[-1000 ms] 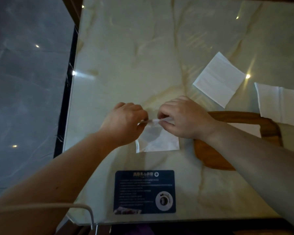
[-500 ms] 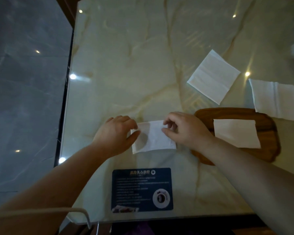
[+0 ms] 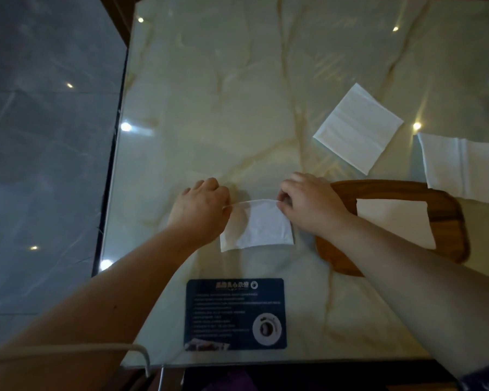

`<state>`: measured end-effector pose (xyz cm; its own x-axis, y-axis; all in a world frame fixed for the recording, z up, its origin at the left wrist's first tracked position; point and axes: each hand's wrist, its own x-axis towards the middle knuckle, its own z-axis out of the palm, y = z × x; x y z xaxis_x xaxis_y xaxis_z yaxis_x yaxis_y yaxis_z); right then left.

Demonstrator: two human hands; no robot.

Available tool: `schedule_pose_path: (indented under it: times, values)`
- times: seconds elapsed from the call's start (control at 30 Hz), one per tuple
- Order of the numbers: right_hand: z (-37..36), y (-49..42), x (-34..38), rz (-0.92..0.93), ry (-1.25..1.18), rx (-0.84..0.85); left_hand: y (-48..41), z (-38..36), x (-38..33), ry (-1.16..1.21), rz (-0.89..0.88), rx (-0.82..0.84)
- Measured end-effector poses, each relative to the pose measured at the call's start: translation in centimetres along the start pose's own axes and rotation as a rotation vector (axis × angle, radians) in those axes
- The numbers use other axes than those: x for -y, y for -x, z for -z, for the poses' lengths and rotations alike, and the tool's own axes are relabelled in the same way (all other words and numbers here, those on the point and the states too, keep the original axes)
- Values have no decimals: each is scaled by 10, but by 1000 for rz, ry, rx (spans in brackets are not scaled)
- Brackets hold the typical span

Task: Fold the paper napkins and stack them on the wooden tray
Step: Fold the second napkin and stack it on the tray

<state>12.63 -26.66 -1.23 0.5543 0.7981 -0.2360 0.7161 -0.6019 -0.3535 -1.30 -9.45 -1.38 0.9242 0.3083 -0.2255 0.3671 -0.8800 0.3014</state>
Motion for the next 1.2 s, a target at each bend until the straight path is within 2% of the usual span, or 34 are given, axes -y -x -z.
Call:
schedule_pose_path:
  times: [0.1, 0.17, 0.23, 0.3, 0.37, 0.47, 0.8, 0.97, 1.2]
  values:
    - [7, 7, 1, -70, -294, -39, 5, 9, -8, 269, 150, 34]
    - [13, 15, 0, -129, -501, -80, 8, 16, -14, 589, 322, 41]
    - [18, 24, -3, -169, -691, -116, 12, 21, -22, 905, 447, -26]
    - [22, 36, -9, -180, -808, -146, 16, 25, -33, 1083, 509, -81]
    - [22, 45, -14, -175, -886, -160, 20, 26, -42, 1160, 529, -91]
    - [33, 67, -37, -162, -943, -182, 19, 24, -77, 1193, 529, -68]
    - [63, 119, -134, -299, -850, -271, -17, -5, -179, 1175, 489, 64]
    - [67, 126, -178, -358, -845, -293, -43, -21, -215, 1059, 475, 78]
    - [63, 127, -215, -362, -761, -233, -62, -37, -243, 871, 479, 111]
